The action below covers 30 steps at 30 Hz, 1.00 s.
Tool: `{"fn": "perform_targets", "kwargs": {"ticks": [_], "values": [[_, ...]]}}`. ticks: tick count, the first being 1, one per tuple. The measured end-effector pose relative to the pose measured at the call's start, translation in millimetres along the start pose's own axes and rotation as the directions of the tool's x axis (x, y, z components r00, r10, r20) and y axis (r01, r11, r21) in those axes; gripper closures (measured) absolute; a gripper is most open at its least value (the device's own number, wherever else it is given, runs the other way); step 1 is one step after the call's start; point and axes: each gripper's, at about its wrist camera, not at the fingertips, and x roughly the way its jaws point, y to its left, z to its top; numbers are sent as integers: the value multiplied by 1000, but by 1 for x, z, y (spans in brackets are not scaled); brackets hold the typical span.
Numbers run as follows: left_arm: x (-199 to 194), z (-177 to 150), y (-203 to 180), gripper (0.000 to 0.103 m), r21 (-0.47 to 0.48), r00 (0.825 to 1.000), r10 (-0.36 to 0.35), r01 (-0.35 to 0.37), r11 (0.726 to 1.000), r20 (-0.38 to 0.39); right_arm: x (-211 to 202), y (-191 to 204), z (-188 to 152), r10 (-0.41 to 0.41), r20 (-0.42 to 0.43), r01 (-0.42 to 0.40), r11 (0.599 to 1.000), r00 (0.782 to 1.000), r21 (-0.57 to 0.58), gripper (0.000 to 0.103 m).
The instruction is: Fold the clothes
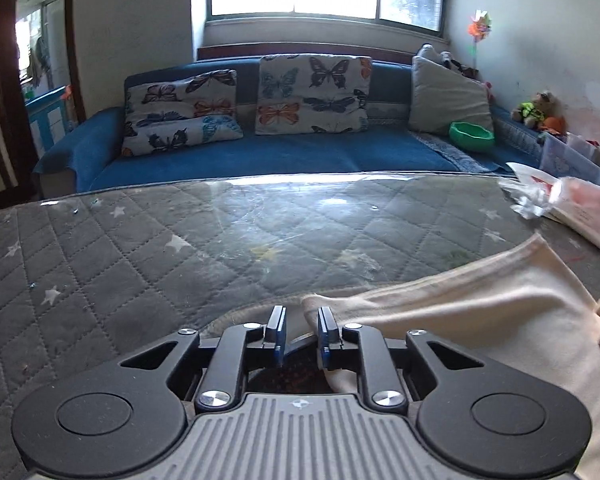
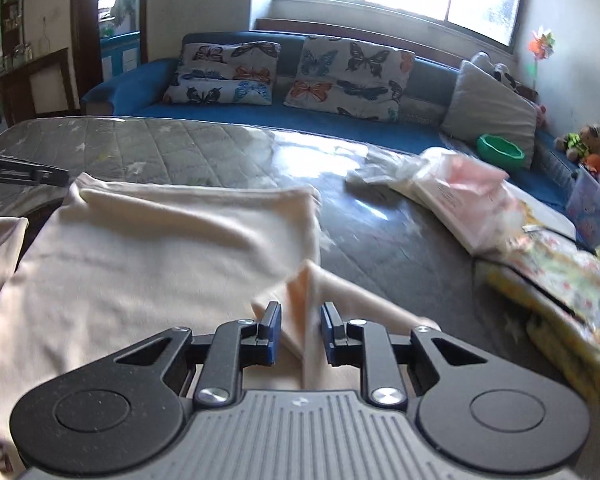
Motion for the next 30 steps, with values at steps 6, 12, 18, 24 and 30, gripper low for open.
{"fn": "perform_targets", "kwargs": {"ticks": [6, 12, 18, 24, 30], "values": [[-50, -28, -14, 70, 80, 1000, 0, 0, 997, 1, -9, -19, -8, -20, 8, 19, 998, 1000, 62, 82], [-81, -62, 11, 60, -7, 995, 95, -95, 995, -21, -16, -8, -10, 9, -2, -9, 1000, 1000, 23, 73], [-84, -69, 29, 60, -72, 993, 114, -117, 991, -45, 3, 6, 1, -78, 3, 78, 994, 997, -74, 72], [-88, -75, 47, 60, -136, 989, 131, -139, 981, -70, 16, 10, 6, -138, 0, 137, 986, 990, -91, 100], [-88, -69, 39, 60, -125, 993, 106, -112, 986, -58, -45, -37, -13, -202, 107, 181, 967, 973, 182, 101]]}}
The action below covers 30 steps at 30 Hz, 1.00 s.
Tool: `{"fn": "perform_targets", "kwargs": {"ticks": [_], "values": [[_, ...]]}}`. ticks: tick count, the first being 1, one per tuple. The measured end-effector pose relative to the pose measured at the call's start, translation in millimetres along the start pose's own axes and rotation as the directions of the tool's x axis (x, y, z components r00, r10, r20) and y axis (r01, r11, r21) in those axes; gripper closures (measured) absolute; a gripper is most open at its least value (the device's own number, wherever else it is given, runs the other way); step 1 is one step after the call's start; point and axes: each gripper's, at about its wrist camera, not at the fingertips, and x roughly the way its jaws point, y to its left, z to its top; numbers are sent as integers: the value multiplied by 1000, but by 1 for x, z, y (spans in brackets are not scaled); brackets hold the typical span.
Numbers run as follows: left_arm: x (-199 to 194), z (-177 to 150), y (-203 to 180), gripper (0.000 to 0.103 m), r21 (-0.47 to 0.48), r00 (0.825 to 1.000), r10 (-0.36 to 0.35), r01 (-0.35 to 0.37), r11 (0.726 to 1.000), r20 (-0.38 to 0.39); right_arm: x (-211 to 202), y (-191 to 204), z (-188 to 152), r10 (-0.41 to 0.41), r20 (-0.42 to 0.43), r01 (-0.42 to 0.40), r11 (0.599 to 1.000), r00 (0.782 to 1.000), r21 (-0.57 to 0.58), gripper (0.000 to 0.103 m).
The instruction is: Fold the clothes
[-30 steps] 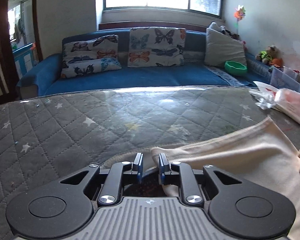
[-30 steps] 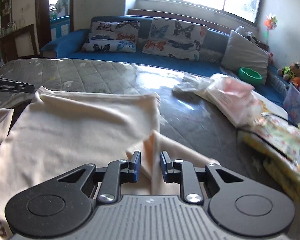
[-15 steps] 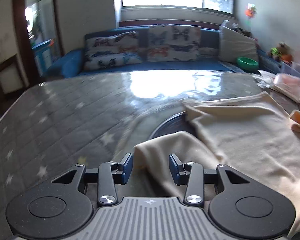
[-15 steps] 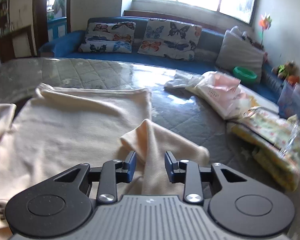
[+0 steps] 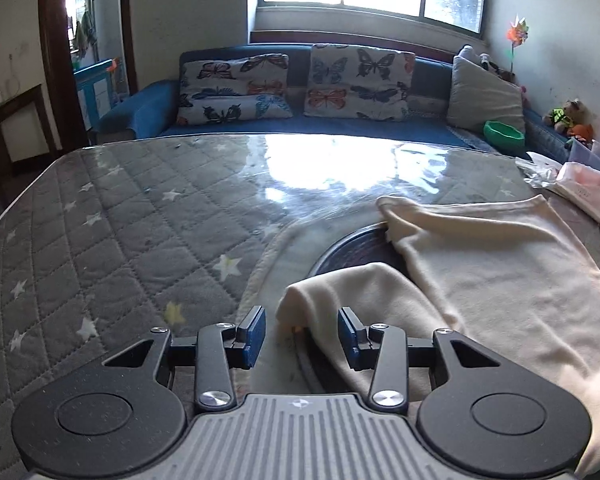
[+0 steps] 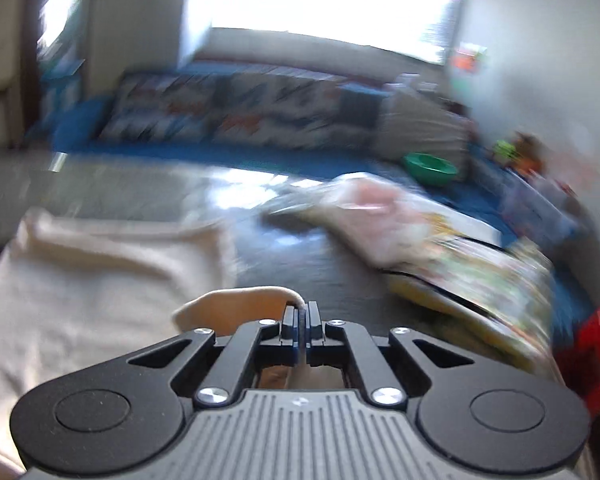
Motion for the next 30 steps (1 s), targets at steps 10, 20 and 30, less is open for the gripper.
{"fn": "perform_targets", "kwargs": {"ticks": [10, 20, 30], "values": [[11, -5, 4, 59, -72, 998, 4, -8, 997, -57, -46, -83, -64, -160, -107, 184, 942, 981, 280, 88], [21, -2, 8, 57, -121, 998, 7, -15, 993, -66, -50, -68, -63, -157, -55, 165, 964, 986, 209, 80], [32, 8, 13, 90, -171, 998, -38, 31, 985, -41, -65, -50, -59, -76, -2, 76, 989, 997, 128, 75]]}}
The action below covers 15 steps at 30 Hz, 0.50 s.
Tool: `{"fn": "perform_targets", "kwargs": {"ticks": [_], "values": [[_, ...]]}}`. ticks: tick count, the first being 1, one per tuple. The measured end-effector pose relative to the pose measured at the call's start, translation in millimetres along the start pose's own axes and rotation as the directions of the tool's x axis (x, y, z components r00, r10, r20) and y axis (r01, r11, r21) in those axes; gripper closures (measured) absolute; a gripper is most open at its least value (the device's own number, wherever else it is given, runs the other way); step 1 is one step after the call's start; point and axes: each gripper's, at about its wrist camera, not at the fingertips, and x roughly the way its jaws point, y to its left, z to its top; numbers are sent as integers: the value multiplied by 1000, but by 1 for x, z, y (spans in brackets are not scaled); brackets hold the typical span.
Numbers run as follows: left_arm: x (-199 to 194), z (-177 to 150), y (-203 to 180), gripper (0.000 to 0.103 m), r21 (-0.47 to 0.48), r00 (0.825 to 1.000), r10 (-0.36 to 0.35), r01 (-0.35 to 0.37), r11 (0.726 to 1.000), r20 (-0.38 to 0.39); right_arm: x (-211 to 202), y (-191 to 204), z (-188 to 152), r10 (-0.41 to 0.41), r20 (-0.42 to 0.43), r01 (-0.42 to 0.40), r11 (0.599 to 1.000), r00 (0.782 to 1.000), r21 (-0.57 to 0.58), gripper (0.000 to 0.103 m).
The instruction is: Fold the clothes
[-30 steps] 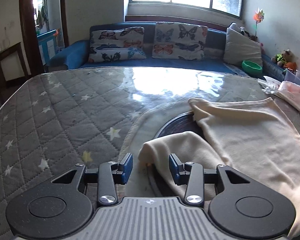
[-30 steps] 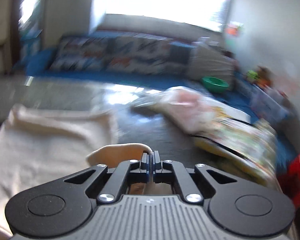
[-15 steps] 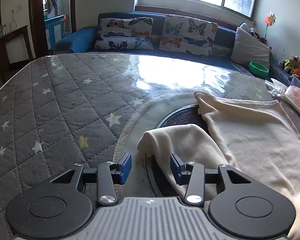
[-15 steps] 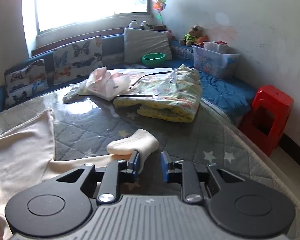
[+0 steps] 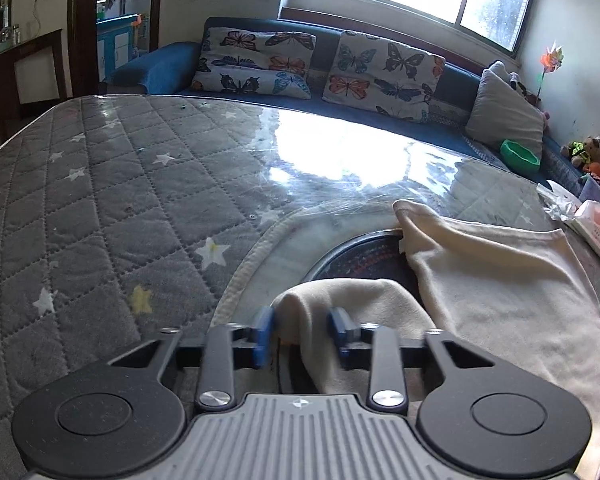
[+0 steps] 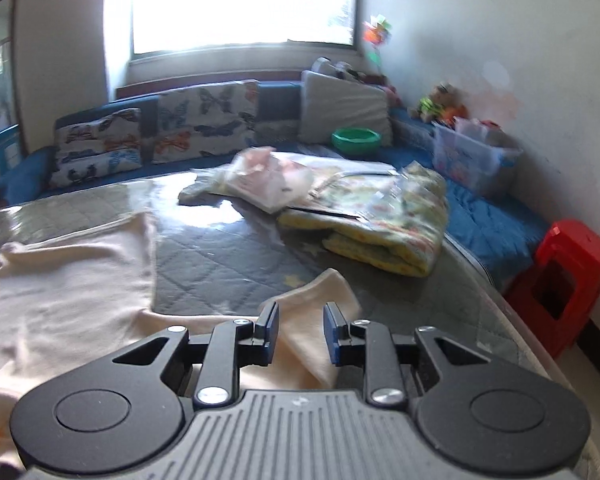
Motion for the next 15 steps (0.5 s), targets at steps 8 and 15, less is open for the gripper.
{"fn": "perform_targets", "kwargs": {"ticks": [8, 15], "values": [[-53, 0, 15, 95, -16, 986, -53, 56, 998, 160, 4, 22, -5, 89, -24, -91, 993, 996, -77, 70], [-84, -29, 55, 95, -49, 980, 19, -9, 999, 199, 17, 26, -16, 99, -84, -105, 993, 991, -62, 70]]}}
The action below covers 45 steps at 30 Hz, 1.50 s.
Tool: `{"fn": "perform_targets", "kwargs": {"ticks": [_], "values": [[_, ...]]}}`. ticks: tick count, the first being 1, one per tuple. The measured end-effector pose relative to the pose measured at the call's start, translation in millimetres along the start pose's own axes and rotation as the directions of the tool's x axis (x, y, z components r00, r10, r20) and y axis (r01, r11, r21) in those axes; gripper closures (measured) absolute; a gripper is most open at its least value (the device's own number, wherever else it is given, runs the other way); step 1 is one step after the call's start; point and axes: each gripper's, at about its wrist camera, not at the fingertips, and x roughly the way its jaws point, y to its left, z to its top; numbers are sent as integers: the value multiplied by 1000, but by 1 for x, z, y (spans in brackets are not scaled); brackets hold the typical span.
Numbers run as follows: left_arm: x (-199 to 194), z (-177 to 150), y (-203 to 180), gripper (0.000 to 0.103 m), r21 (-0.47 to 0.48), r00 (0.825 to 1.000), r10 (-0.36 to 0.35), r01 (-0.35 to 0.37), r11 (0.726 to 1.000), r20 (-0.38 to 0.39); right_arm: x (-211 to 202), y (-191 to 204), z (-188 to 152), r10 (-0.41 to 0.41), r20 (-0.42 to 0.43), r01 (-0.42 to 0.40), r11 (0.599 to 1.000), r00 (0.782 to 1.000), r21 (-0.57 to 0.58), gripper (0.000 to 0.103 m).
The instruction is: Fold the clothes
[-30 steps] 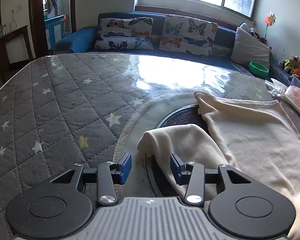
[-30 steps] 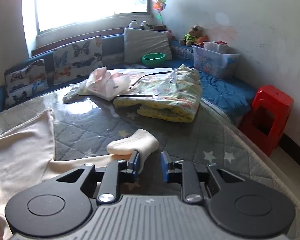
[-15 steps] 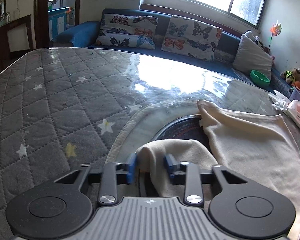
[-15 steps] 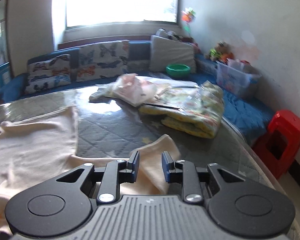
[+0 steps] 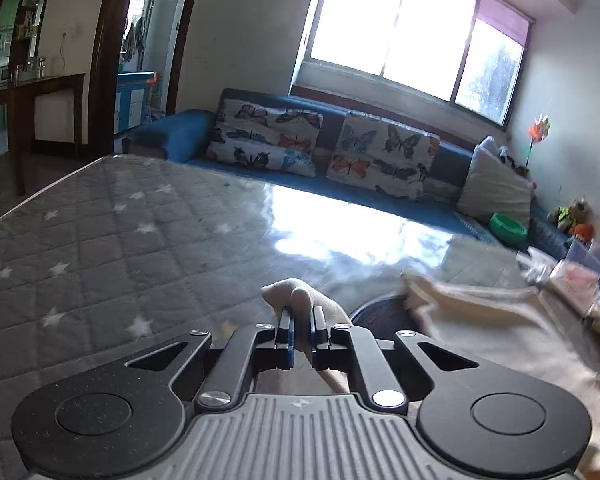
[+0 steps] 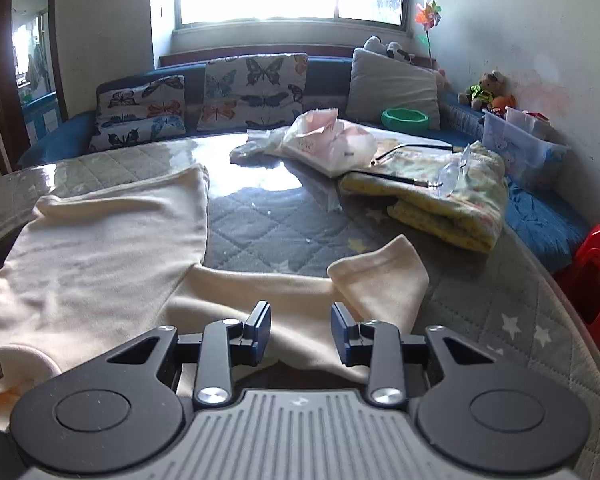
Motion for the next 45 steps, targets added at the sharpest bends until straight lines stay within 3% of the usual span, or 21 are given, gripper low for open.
{"fn": "perform_targets", "kwargs": {"ticks": [4, 10, 19, 24, 26, 27, 29, 36, 40, 42, 45], "values": [[8, -18, 17, 95, 3, 994, 61, -61, 998, -91, -8, 11, -2, 17, 0, -17, 999, 1000, -39, 70], [1, -18, 15, 95, 28, 993, 96, -95, 995, -72, -31, 44, -7, 157, -9, -157, 979, 988, -132, 70], [-4, -22, 23, 95, 53, 988, 133, -129, 990, -77, -55, 113, -30, 408, -86, -413, 855, 909, -313, 70], [-2, -22, 31, 95, 70, 986, 142, -136, 988, -85, -51, 133, -44, 412, -134, -432, 833, 901, -345, 74], [-2, -22, 32, 95, 78, 986, 142, -135, 988, -90, -50, 136, -49, 399, -146, -424, 830, 905, -362, 83], [-3, -22, 33, 95, 79, 986, 139, -132, 988, -92, -50, 138, -52, 389, -146, -415, 830, 910, -374, 93], [-5, -22, 34, 95, 84, 987, 134, -126, 988, -94, -54, 137, -54, 383, -144, -408, 830, 913, -381, 99], [-9, -27, 43, 94, 116, 984, 137, -124, 985, -111, -72, 133, -61, 390, -161, -421, 812, 907, -405, 100], [-9, -27, 46, 86, 137, 981, 142, -124, 983, -130, -77, 130, -58, 403, -154, -430, 806, 902, -406, 100], [-12, -26, 45, 75, 159, 979, 152, -131, 979, -133, -80, 129, -57, 410, -151, -434, 804, 900, -407, 99], [-18, -24, 48, 73, 185, 976, 170, -144, 972, -134, -81, 133, -52, 426, -138, -442, 790, 894, -425, 96]]}}
